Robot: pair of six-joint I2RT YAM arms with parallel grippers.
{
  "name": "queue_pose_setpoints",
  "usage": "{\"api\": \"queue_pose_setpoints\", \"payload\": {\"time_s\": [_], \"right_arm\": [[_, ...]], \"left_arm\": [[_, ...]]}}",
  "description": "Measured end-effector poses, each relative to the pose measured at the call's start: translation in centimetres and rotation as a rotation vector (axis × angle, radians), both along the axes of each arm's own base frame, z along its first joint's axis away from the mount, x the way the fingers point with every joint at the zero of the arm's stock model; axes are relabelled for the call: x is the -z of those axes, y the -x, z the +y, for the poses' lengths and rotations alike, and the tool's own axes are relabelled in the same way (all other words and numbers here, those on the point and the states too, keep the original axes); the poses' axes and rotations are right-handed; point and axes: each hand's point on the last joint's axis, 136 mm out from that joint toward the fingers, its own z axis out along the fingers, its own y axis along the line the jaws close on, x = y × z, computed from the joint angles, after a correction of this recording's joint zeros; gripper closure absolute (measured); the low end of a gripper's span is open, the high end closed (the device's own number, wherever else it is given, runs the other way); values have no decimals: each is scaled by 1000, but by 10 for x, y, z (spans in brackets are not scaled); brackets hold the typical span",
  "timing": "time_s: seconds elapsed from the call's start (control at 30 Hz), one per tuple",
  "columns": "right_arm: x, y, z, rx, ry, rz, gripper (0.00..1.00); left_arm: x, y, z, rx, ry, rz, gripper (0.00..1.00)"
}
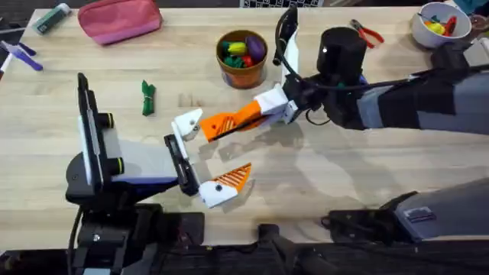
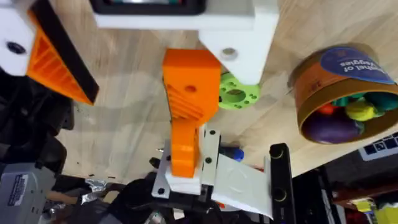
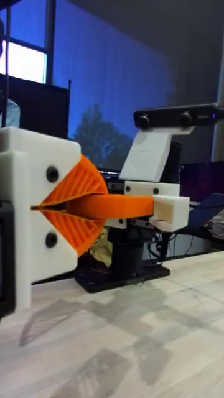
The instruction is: Pick up the gripper from the table and insert it into the empty holder that is missing its gripper. Then pick up a screw, insert it into the mounting hole, and use the screwdriver to tighten it. Finally, clean up the table by picking up the vegetable and placing it into the bucket.
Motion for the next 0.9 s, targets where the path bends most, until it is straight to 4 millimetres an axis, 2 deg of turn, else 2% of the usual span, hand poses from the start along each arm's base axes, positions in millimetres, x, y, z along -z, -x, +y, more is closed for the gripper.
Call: {"api": "queue_pose_setpoints", "payload": {"time_s": [0.3,0.9], "right_arm": [[12,-2,4,5,18,24,990],[7,-3,8,-3,4,-11,991]], "left_arm": [[0,0,0,0,0,0,15],[0,-1,0,-5,-1,-1,15]]}}
